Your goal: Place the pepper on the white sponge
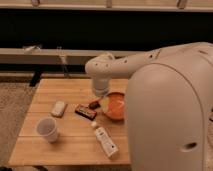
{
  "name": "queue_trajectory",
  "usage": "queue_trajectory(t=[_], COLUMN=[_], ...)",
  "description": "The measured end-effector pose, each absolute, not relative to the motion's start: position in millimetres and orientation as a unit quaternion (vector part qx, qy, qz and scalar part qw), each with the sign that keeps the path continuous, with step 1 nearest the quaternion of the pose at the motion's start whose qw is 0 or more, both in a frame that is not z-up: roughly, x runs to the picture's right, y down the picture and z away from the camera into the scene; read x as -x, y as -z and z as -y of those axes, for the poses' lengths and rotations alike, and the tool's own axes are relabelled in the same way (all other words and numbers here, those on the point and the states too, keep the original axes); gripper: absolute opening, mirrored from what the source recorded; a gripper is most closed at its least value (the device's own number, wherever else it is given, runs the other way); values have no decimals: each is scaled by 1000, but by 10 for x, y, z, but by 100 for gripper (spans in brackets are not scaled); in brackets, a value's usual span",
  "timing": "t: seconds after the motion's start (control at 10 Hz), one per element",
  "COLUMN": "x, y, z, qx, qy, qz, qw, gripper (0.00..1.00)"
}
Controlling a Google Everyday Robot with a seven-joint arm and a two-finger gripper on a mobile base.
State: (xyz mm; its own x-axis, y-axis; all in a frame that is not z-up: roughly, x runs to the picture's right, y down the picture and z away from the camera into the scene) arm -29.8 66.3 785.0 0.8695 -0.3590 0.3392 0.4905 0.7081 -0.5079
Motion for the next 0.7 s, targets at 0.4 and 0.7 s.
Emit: queue_trajectory(t=[0.4,0.7], x=[289,329], y=[-8204,-8449], z=[-641,-702], qx=[311,333], qy=[230,210], qz=[104,89], qw=[916,915], gripper=[80,80])
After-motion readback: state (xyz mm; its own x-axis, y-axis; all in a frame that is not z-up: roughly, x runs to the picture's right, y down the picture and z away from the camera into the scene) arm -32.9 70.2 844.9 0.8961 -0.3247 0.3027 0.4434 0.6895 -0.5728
